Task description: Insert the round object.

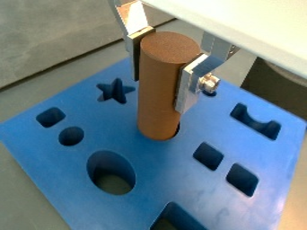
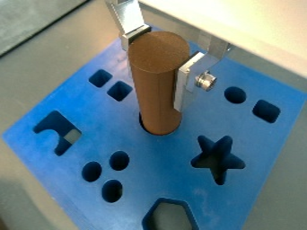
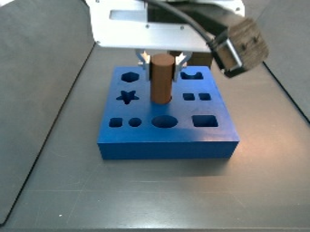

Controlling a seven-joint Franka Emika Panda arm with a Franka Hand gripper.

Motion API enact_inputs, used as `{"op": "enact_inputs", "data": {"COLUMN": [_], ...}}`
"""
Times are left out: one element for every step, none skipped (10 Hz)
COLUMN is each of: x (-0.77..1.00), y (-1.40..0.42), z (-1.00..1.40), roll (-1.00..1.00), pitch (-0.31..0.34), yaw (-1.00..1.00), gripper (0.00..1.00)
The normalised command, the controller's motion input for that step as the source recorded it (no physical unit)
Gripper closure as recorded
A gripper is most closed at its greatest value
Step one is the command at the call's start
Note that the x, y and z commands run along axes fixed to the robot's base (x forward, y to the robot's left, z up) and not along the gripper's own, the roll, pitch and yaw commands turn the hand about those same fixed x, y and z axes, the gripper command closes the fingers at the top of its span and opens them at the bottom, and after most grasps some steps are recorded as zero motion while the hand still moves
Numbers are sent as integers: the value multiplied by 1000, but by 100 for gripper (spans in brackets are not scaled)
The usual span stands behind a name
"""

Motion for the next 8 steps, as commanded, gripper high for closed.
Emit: {"op": "enact_inputs", "data": {"x": [0, 0, 0, 0, 0, 0, 0, 0], "y": [-14, 0, 0, 0, 0, 0, 0, 0], "z": [-389, -429, -403, -371, -360, -306, -91, 0], "roll": [69, 76, 64, 60, 80, 57, -9, 0], "pitch": [-61, -71, -54, -46, -39, -44, -71, 0], "yaw": [-29, 0, 0, 0, 0, 0, 0, 0], "gripper": [100, 100, 100, 100, 100, 100, 100, 100]}}
